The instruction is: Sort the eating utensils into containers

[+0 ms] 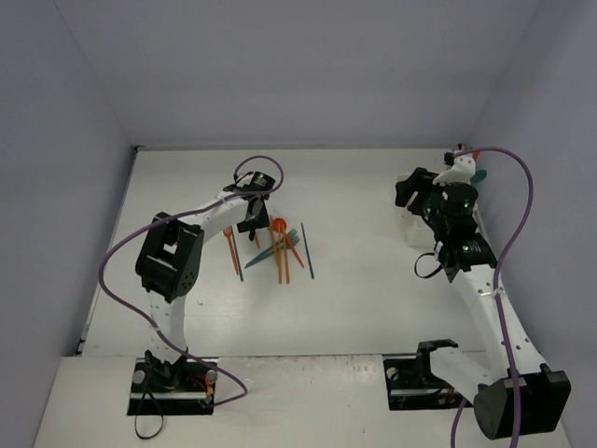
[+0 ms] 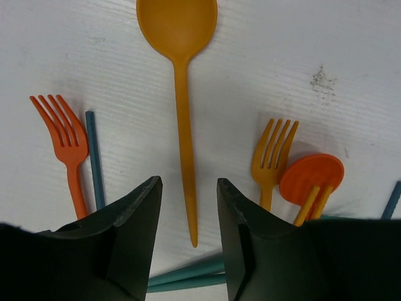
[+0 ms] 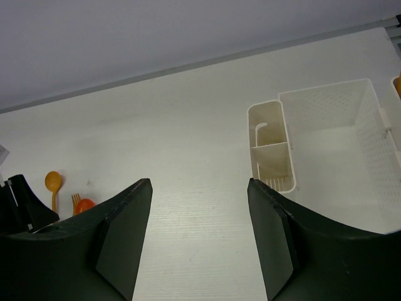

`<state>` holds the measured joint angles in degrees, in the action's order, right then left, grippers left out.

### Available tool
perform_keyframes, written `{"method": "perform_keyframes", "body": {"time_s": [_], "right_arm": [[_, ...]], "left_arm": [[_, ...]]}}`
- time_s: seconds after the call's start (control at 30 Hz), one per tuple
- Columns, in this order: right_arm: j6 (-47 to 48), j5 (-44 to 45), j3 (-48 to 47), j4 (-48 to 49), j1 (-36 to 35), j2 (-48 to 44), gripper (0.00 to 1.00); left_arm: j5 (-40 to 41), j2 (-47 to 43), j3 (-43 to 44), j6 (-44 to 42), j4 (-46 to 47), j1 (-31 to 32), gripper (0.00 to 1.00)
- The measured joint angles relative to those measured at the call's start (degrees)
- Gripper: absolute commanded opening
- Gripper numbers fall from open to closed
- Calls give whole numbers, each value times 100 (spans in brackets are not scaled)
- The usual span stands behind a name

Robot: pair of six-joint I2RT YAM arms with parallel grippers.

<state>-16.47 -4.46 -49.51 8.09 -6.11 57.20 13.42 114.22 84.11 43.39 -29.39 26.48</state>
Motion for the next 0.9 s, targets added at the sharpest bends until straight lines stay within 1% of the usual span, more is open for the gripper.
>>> {"method": "perform_keyframes", "body": {"time_s": [0.17, 0.2, 0.3, 0.37, 0.4, 0.6, 0.7, 0.8, 0.9], "right_arm": [[0, -58, 89, -81, 0, -104, 61], [0, -66, 94, -96, 0, -124, 61], [0, -90, 109, -117, 0, -175, 61], [0, -97, 111, -133, 0, -193, 61], [0, -102, 111, -143, 0, -198, 61], [24, -344, 111, -167, -55, -204, 60], [19, -609, 58, -203, -123, -180, 61], [-33, -971, -191, -230, -254, 17, 61], [-122, -1282, -544, -221, -600, 343, 61]], "left_arm": [[-4, 299, 167, 23, -52, -86, 27], [-7, 318, 182, 37, -56, -101, 24], [-4, 344, 207, 63, -85, -132, 9], [-2, 359, 218, 74, -125, -143, 1], [-3, 362, 226, 71, -146, -145, 0], [20, 307, 230, -10, -229, -145, 0], [38, 43, 157, -194, -245, -137, 0], [11, -648, -243, -740, 133, -68, 0], [-100, -1750, -948, -1415, 874, 230, 0]]}}
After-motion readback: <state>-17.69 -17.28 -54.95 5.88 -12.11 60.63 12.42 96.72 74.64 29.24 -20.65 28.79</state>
